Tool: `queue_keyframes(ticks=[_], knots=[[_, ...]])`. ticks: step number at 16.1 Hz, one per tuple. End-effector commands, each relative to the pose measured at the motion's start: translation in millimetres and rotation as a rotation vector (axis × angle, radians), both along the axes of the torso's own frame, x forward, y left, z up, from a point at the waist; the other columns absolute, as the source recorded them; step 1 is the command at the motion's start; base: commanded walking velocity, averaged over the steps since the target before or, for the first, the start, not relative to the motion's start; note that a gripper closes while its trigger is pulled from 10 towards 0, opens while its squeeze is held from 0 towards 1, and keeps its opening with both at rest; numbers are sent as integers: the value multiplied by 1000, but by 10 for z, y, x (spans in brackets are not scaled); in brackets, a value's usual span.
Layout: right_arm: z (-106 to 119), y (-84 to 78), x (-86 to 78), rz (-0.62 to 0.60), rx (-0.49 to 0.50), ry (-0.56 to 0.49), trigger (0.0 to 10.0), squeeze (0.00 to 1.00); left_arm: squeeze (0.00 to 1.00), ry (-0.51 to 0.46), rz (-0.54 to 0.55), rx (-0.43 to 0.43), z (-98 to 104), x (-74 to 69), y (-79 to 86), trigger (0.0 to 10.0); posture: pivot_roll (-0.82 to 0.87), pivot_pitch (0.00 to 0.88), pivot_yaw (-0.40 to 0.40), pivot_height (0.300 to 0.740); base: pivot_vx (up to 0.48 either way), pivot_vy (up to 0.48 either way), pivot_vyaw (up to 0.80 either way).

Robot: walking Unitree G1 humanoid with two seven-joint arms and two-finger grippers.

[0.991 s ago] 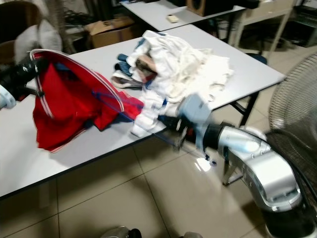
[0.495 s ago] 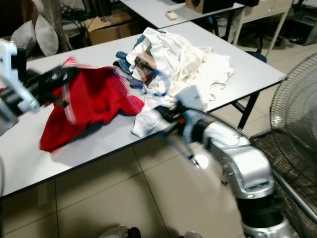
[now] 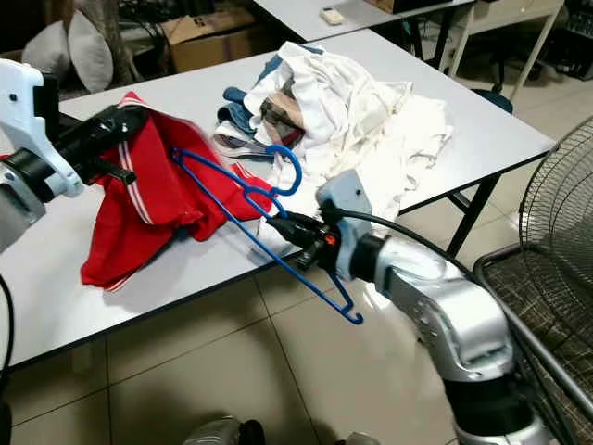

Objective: Hang hanger

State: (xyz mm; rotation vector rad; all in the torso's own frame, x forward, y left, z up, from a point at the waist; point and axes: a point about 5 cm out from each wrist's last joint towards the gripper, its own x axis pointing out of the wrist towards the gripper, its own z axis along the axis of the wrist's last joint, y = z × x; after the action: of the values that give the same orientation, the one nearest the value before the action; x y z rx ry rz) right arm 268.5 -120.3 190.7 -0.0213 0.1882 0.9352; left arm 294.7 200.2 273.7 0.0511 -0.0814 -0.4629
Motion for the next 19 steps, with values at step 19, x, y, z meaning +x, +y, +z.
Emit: queue_keyframes(ticks=[19], knots=[[36,212,307,-94,263,77,10000,0,0,70,-196,153,-76,-163,-83,0,-97,14,73,740,0,0,0]])
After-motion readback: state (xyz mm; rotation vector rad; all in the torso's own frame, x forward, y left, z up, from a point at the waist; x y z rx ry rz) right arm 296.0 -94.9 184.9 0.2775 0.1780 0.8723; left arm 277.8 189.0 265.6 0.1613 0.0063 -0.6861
